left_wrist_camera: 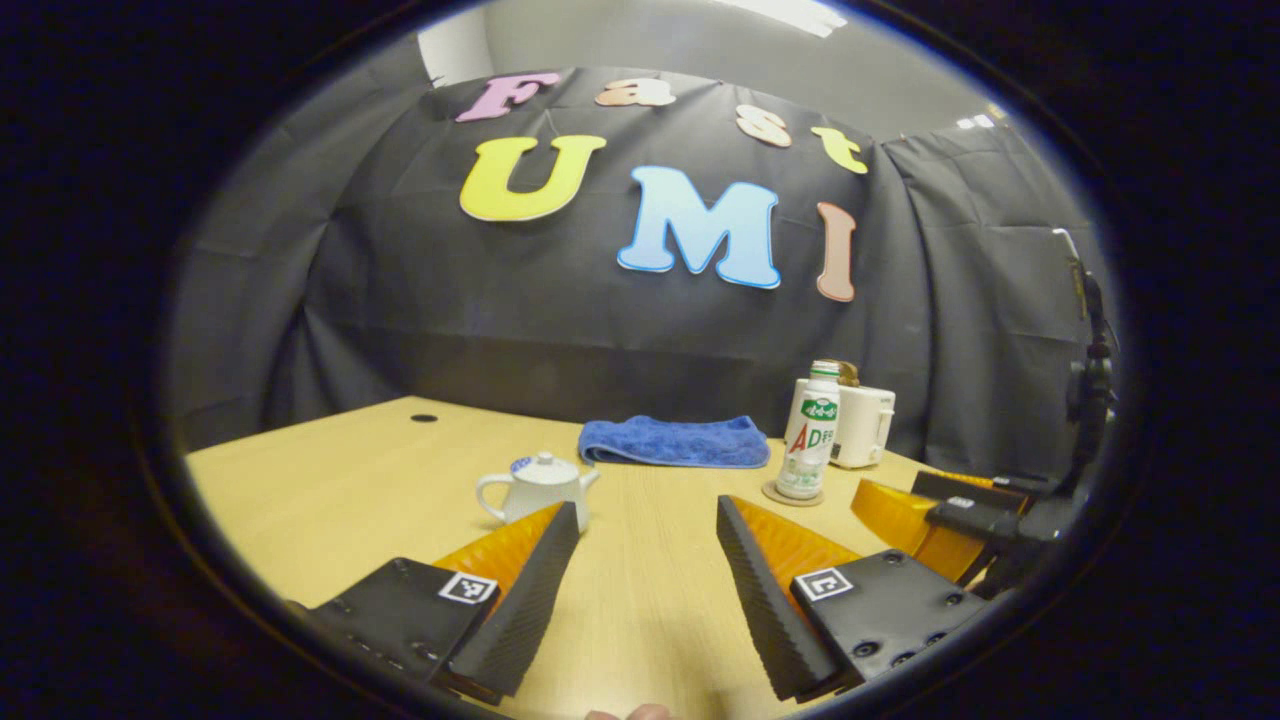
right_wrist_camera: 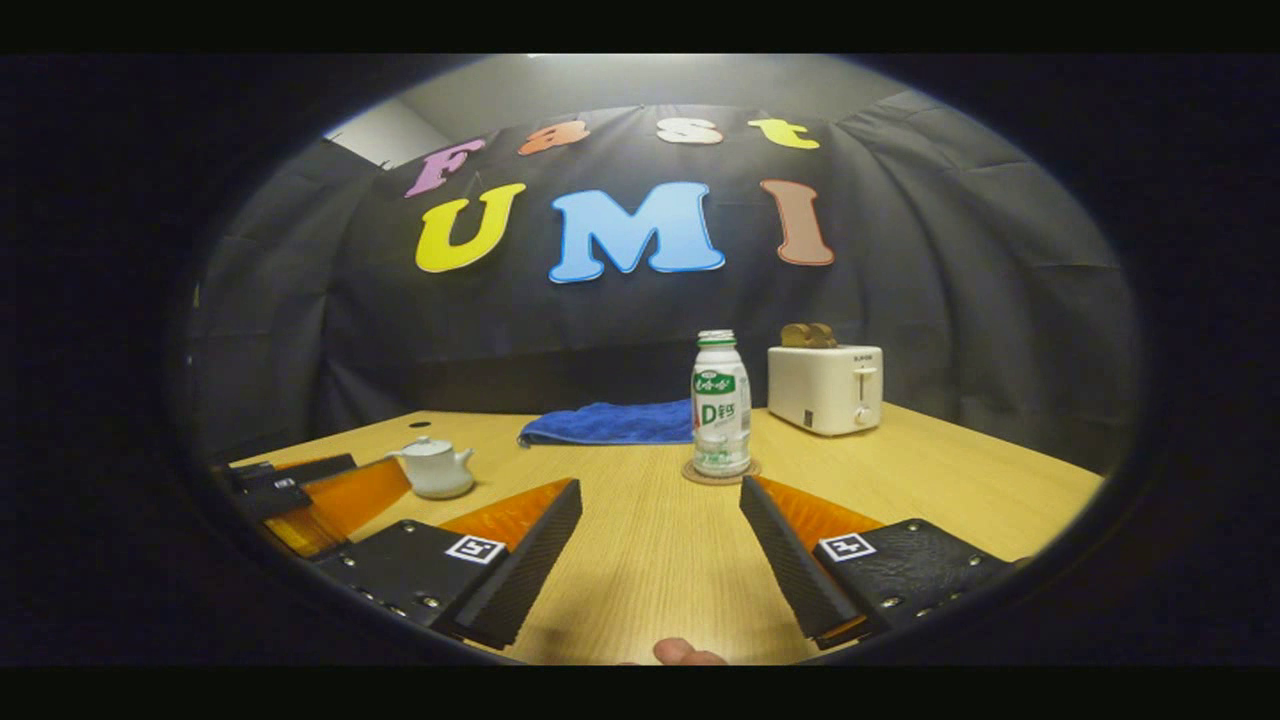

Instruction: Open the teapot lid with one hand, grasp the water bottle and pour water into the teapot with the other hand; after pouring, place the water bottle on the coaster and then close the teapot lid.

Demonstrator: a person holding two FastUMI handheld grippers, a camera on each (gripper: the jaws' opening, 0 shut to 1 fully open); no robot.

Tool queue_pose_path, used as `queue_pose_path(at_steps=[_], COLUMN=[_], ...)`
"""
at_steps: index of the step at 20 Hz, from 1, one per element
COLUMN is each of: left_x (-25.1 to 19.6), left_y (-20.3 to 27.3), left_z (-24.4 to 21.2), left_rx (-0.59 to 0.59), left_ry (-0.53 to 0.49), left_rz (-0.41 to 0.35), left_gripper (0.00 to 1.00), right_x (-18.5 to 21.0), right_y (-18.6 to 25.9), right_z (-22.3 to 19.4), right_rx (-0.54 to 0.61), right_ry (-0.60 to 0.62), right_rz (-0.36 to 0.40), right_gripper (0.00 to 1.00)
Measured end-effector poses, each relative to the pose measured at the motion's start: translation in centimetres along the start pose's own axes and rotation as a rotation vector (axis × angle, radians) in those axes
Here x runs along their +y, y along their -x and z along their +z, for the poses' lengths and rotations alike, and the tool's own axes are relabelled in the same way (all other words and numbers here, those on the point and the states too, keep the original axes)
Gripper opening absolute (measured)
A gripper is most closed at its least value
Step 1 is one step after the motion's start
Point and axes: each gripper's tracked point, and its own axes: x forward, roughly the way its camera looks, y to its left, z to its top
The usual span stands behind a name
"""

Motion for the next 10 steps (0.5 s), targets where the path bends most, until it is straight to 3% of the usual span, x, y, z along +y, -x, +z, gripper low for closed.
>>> queue_pose_path(at_steps=[5, 6, 7, 10], left_x=[-0.6, -0.8, -1.7, -1.4], left_y=[2.0, 2.2, 2.5, 2.3], left_z=[-0.1, -1.6, 0.2, -0.1], left_rx=[-0.015, -0.005, -0.014, -0.007], left_ry=[-0.165, -0.138, -0.155, -0.149], left_rz=[0.060, 0.053, 0.047, 0.049], left_gripper=[0.96, 0.96, 0.99, 1.00], right_x=[0.8, 0.8, 1.0, 0.7], right_y=[2.8, 3.1, 3.0, 2.9], right_z=[0.1, 0.3, 0.1, 0.0], right_rx=[-0.036, -0.048, -0.042, -0.039], right_ry=[0.061, 0.043, 0.046, 0.049], right_rz=[-0.044, -0.048, -0.040, -0.049], right_gripper=[0.99, 0.96, 0.94, 0.95])
